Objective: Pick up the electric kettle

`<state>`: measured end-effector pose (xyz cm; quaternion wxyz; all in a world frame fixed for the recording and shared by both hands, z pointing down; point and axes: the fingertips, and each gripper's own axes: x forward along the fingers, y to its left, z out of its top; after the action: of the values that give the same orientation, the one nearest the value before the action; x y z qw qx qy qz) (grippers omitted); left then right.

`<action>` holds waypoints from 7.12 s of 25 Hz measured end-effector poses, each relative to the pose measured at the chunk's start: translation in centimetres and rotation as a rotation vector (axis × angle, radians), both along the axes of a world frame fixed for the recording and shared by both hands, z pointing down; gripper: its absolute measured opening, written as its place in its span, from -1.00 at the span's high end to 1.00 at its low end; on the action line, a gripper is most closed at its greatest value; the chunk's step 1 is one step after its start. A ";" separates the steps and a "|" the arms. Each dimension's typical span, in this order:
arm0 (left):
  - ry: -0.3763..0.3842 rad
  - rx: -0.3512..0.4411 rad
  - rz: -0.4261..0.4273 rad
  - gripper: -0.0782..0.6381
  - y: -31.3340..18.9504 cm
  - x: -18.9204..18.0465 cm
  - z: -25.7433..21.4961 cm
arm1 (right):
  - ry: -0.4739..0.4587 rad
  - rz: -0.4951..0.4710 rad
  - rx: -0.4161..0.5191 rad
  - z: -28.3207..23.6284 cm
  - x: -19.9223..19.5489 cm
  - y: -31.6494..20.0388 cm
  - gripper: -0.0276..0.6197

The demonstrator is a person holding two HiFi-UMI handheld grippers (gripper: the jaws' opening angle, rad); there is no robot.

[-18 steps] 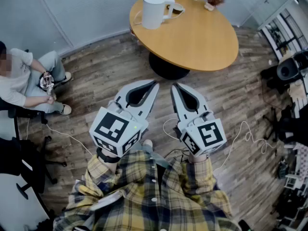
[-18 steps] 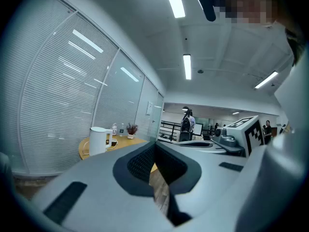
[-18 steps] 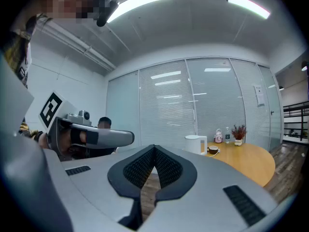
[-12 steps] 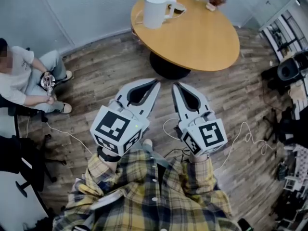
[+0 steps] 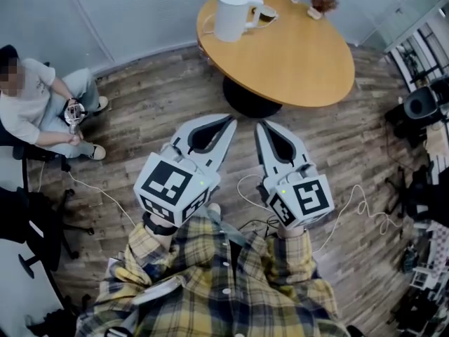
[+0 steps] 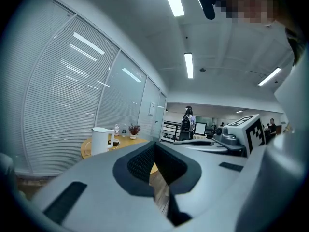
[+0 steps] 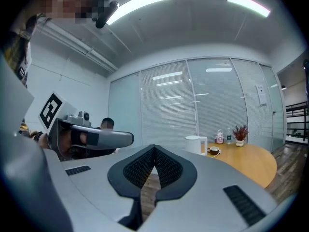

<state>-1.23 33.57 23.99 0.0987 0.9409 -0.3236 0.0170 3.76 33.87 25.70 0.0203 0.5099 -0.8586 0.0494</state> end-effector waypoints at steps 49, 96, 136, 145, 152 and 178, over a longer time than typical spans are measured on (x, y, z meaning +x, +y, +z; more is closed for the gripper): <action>-0.007 -0.025 0.081 0.77 -28.0 -4.6 1.9 | 0.028 0.087 -0.080 2.3 -3.9 -27.1 0.82; -0.047 -0.057 -0.051 0.77 -53.9 6.1 3.4 | 0.024 0.032 -0.119 4.7 9.2 -53.3 0.82; -0.093 -0.165 -0.240 0.77 -56.8 -1.5 12.6 | 0.079 0.164 -0.274 17.3 13.6 -57.4 0.31; -0.110 -0.203 -0.222 0.77 -57.3 -1.3 15.4 | 0.078 0.182 -0.257 19.5 13.6 -59.8 0.31; -0.119 -0.223 -0.216 0.77 -57.8 -1.3 16.7 | 0.099 0.204 -0.222 20.2 13.4 -61.7 0.31; -0.126 -0.230 -0.220 0.77 -59.5 -1.7 17.0 | 0.086 0.286 -0.136 19.2 13.1 -64.8 0.77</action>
<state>-2.91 -25.94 40.95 0.1865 0.8793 -0.4263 0.1017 16.86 -30.89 44.87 0.0843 0.6261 -0.7702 0.0879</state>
